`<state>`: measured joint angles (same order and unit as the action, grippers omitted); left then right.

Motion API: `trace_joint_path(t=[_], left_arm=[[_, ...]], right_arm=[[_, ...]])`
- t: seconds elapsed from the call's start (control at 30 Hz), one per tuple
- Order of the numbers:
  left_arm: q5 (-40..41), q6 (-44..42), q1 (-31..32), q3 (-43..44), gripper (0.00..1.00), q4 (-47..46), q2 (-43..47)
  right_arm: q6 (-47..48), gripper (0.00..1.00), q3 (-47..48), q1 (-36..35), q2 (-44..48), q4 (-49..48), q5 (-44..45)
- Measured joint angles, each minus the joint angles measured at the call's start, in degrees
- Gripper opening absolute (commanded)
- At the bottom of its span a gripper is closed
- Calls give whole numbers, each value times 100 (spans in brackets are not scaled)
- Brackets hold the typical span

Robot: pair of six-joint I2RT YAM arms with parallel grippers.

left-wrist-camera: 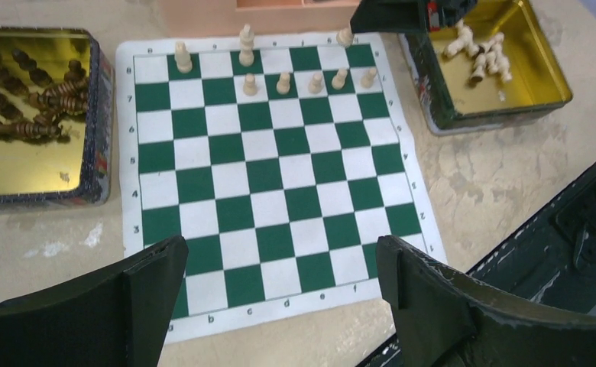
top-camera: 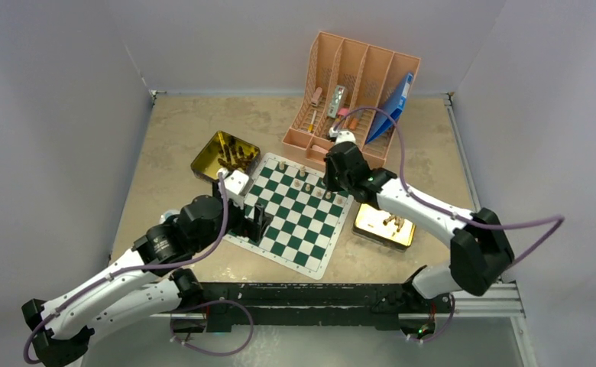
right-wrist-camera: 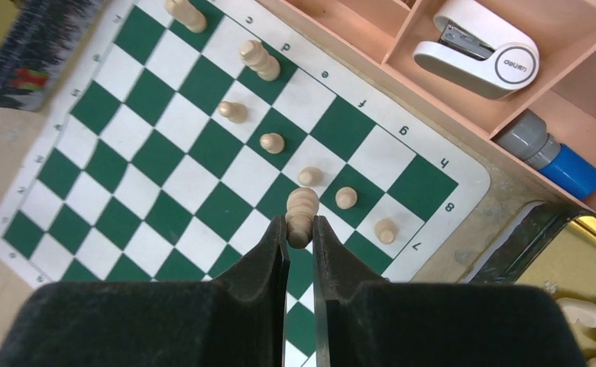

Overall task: Set up the chess pieces on the board
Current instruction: Place the chess piece on the chessboard.

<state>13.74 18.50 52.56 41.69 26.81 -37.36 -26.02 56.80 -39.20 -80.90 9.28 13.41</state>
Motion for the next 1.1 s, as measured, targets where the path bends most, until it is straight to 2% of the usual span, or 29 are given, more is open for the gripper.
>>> trace_joint_path(t=[0.2, 0.5, 1.1], left_arm=[[-15, 107, 0, 2, 94, 511, 197], [157, 208, 0, 2, 94, 769, 603], [214, 212, 0, 2, 93, 815, 809]], right_arm=[[208, 9, 533, 0, -866, 258, 125], [376, 9, 1093, 72, -1825, 470, 214], [514, 10, 1338, 520, -2417, 446, 39]])
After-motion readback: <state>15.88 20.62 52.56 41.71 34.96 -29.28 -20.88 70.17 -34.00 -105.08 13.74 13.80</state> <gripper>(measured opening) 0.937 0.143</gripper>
